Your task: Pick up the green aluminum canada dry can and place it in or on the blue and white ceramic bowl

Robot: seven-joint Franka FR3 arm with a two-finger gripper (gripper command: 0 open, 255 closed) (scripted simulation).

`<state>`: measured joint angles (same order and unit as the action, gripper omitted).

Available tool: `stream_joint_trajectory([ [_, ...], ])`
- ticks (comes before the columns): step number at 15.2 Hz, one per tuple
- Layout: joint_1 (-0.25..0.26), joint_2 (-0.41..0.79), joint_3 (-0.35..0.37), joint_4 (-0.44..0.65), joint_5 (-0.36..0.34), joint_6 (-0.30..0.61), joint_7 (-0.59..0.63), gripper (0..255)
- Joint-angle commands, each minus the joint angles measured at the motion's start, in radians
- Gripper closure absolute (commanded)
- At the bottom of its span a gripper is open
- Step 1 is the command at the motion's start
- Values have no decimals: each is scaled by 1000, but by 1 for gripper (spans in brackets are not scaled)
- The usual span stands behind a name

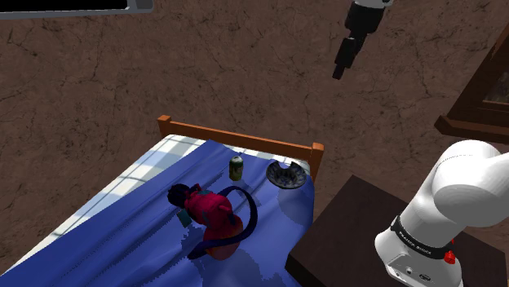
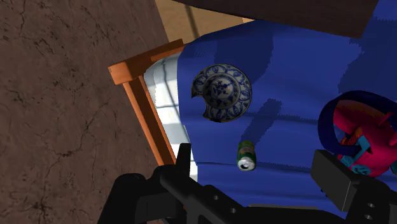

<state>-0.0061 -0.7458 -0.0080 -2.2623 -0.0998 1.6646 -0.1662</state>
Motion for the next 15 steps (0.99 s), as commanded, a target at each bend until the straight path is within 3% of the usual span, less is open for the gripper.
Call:
stream_joint_trajectory([
  [1, 0, 0, 0, 0, 0, 0, 0, 0],
  [15, 13, 402, 57, -28, 26, 349, 125, 0],
])
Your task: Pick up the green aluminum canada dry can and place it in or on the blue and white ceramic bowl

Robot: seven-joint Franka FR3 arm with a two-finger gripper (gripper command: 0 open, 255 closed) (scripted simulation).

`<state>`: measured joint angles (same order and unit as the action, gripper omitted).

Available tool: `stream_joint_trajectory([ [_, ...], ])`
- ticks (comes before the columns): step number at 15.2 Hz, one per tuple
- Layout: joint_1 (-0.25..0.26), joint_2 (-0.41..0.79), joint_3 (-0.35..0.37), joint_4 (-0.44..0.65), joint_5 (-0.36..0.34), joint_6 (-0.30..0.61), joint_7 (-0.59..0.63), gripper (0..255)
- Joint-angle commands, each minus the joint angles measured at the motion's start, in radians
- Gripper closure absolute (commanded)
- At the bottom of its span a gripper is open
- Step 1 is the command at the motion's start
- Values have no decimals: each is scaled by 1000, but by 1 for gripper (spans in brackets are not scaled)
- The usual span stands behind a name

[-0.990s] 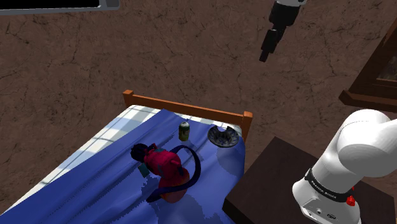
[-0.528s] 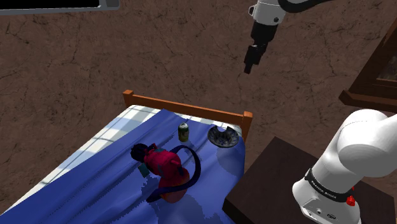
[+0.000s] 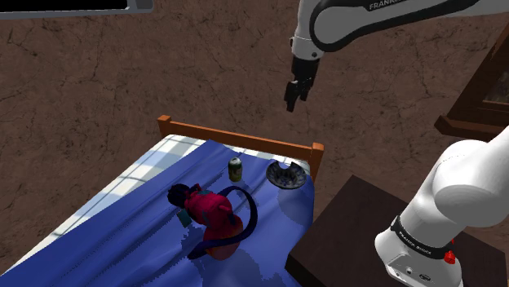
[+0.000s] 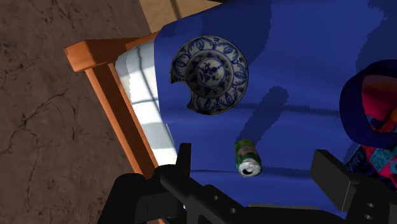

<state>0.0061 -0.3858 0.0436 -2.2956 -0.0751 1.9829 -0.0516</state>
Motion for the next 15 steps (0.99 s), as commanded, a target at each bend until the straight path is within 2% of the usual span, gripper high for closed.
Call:
stream_joint_trajectory([
  [1, 2, 76, 9, 13, 1, 52, 19, 0],
  [8, 9, 328, 30, 98, -6, 179, 78, 0],
  [15, 24, 593, 39, 242, -21, 261, 133, 0],
])
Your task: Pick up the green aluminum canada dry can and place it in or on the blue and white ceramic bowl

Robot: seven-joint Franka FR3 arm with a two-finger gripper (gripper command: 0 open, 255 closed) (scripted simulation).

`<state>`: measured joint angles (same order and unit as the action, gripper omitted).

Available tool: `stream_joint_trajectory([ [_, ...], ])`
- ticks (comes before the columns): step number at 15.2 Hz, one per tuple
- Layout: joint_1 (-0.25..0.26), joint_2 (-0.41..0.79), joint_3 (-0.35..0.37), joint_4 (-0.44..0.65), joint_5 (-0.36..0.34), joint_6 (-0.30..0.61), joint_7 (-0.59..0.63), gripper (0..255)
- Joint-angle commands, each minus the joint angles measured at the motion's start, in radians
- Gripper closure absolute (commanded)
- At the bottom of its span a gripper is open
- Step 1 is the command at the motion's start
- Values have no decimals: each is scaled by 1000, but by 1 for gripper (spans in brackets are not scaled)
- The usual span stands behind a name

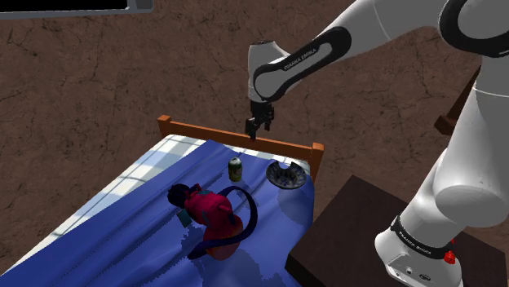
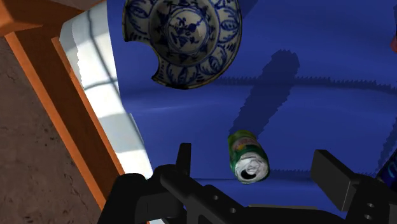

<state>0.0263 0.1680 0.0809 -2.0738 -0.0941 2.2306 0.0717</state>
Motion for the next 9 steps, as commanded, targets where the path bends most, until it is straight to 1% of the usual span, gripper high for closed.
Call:
stream_joint_trajectory([
  [1, 6, 78, 2, 45, -4, 21, 16, 0],
  [9, 33, 391, -1, 294, -12, 44, 58, 0],
])
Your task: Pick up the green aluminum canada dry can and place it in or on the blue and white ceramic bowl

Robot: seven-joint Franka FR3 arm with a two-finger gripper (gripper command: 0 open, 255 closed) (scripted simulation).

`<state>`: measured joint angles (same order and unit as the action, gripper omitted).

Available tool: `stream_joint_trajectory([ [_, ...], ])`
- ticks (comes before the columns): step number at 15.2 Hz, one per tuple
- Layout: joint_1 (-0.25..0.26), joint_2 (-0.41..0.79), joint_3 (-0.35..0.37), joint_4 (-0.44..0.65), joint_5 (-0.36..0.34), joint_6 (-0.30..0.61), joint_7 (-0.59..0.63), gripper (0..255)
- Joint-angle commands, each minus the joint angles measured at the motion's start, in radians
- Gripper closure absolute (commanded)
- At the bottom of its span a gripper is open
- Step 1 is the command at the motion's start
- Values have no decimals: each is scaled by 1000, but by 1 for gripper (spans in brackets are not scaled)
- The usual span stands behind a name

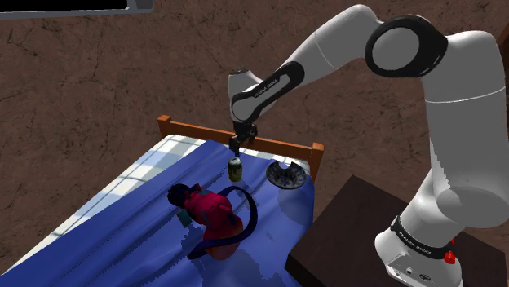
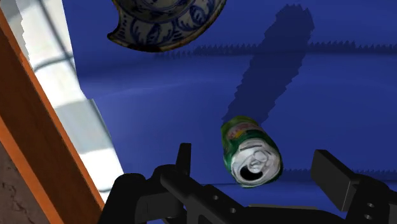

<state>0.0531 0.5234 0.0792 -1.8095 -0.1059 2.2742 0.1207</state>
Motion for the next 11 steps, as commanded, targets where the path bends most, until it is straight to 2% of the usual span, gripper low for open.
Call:
stream_joint_trajectory([
  [1, 10, 76, 0, 67, 0, -2, 13, 0],
  [4, 21, 200, -2, 191, 2, -16, 22, 0],
  [11, 23, 257, -6, 195, -3, 36, 25, 0],
])
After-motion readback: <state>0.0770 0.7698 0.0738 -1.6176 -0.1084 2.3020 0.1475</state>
